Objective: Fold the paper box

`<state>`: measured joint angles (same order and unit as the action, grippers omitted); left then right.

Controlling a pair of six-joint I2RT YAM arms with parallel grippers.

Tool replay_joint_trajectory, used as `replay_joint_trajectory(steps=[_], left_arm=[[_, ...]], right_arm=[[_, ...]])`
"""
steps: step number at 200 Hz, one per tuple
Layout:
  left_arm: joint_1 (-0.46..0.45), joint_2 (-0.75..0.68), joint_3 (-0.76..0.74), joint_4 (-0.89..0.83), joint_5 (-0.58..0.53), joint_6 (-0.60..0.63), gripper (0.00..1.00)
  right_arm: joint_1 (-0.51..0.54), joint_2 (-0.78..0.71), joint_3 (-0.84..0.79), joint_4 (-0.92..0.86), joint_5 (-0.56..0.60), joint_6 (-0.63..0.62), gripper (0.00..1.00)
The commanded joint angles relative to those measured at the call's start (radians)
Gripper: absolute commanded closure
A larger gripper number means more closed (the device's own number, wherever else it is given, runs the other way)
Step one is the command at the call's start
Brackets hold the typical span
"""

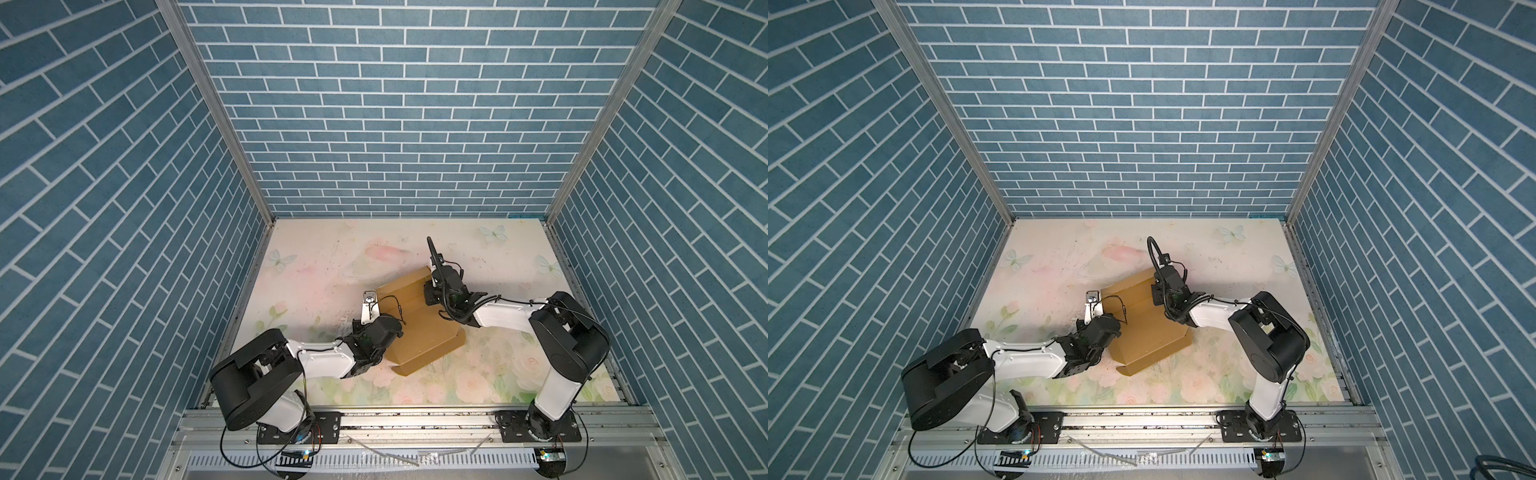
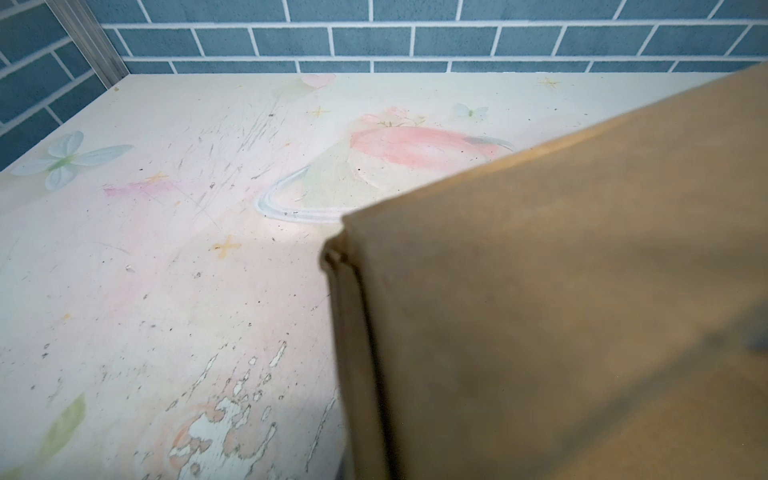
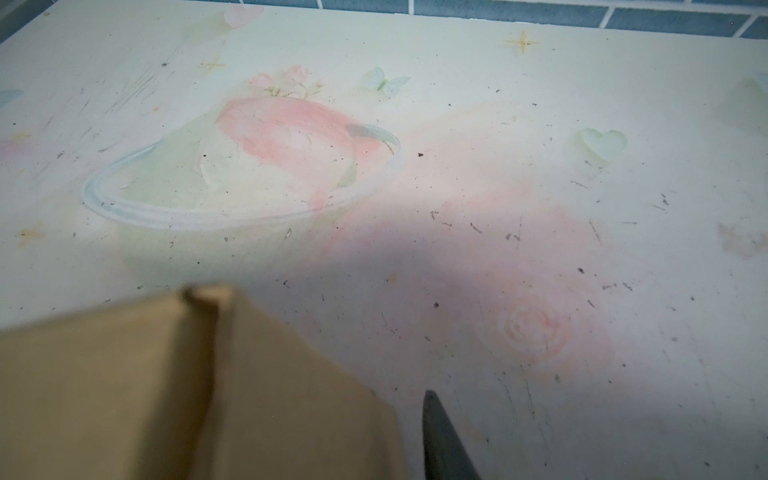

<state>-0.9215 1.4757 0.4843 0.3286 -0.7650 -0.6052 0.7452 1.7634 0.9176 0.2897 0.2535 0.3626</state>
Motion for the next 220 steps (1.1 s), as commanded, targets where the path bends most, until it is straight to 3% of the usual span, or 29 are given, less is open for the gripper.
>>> replay_joint_trajectory(steps=[1, 34, 119, 168, 220], left_arm=[[-0.003, 0.021, 0.019, -0.129, -0.003, 0.001, 1.00], [-0.004, 0.033, 0.045, -0.184, -0.014, -0.025, 1.00], [0.020, 0.067, 0.151, -0.308, 0.037, -0.039, 1.00], [0.085, 0.106, 0.210, -0.373, 0.183, -0.026, 1.00], [0.127, 0.180, 0.347, -0.452, 0.334, 0.038, 1.00]], right_arm=[[-0.011, -0.053, -0.010, 0.004, 0.034, 0.020, 0.67], [-0.010, -0.116, -0.034, -0.042, 0.010, 0.013, 0.59], [-0.011, -0.299, -0.071, -0.232, -0.042, 0.015, 0.53], [-0.013, -0.418, -0.061, -0.388, -0.034, -0.009, 0.51], [-0.036, -0.431, 0.020, -0.488, -0.077, -0.027, 0.51]])
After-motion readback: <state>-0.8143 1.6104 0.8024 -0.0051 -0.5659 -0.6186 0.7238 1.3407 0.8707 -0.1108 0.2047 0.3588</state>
